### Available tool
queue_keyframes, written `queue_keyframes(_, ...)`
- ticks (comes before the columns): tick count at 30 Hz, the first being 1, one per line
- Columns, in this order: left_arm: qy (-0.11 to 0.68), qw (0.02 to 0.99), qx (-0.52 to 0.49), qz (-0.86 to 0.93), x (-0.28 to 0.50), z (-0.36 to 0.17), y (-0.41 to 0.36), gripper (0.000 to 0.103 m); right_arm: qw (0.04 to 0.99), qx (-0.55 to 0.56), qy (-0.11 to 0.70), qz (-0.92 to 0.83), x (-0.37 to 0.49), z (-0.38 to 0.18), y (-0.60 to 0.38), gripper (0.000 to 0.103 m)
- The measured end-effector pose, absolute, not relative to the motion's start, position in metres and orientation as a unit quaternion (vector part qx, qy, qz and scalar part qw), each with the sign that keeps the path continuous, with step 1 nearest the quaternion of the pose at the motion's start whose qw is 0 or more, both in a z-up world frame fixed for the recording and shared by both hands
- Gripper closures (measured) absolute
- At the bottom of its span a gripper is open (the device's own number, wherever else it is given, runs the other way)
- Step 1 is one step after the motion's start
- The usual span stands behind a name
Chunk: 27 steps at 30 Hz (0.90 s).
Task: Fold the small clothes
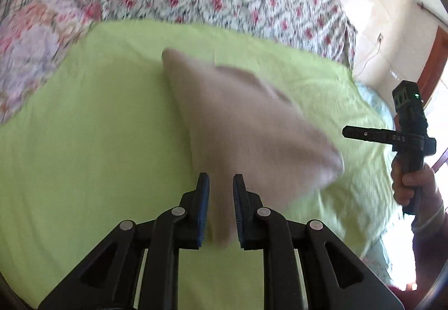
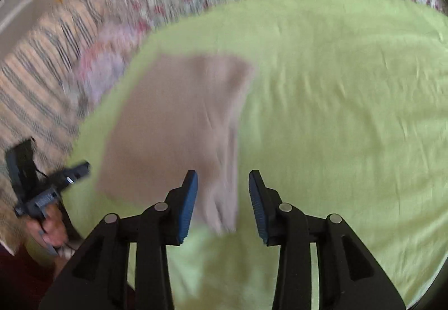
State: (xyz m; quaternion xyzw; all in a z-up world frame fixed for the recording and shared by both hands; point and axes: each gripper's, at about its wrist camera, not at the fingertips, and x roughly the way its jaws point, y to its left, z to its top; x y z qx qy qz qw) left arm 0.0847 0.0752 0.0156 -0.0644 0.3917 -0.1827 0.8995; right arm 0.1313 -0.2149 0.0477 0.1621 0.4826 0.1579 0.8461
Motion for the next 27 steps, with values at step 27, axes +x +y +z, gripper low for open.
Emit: queue_keyframes(27, 0.401, 0.88, -0.096, -0.235, 0.099, 0.003, 0.057, 0.089, 0.842, 0.14, 0.48, 0.202, 0.133, 0.017, -0.164, 0.067)
